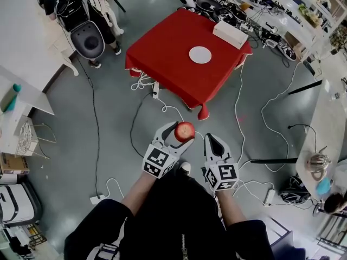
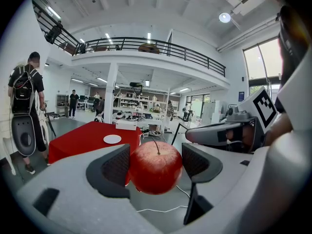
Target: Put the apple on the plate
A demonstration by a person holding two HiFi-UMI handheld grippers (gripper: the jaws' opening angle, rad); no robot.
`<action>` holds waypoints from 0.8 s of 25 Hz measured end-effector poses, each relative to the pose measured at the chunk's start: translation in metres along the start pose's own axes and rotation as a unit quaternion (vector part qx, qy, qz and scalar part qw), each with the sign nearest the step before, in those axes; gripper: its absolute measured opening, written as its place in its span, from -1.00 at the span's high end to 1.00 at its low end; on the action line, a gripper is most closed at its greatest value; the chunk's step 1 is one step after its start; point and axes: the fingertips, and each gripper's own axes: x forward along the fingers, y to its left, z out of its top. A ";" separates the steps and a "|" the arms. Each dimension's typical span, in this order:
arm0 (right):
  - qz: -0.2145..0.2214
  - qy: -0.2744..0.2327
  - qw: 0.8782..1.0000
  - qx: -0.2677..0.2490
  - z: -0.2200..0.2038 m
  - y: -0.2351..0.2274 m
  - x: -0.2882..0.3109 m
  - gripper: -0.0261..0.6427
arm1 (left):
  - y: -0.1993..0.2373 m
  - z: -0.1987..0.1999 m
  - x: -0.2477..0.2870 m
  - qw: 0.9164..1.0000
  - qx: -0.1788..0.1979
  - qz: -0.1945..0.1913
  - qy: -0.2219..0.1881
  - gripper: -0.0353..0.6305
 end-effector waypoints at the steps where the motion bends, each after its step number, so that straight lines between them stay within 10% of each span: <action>1: 0.000 0.000 1.000 0.001 0.000 0.000 0.001 0.89 | 0.001 0.000 0.001 1.000 0.000 0.000 0.000 -0.12; 20: -0.004 0.009 1.000 0.013 0.000 -0.010 0.003 0.89 | -0.001 -0.001 0.013 1.000 -0.009 -0.007 0.008 -0.12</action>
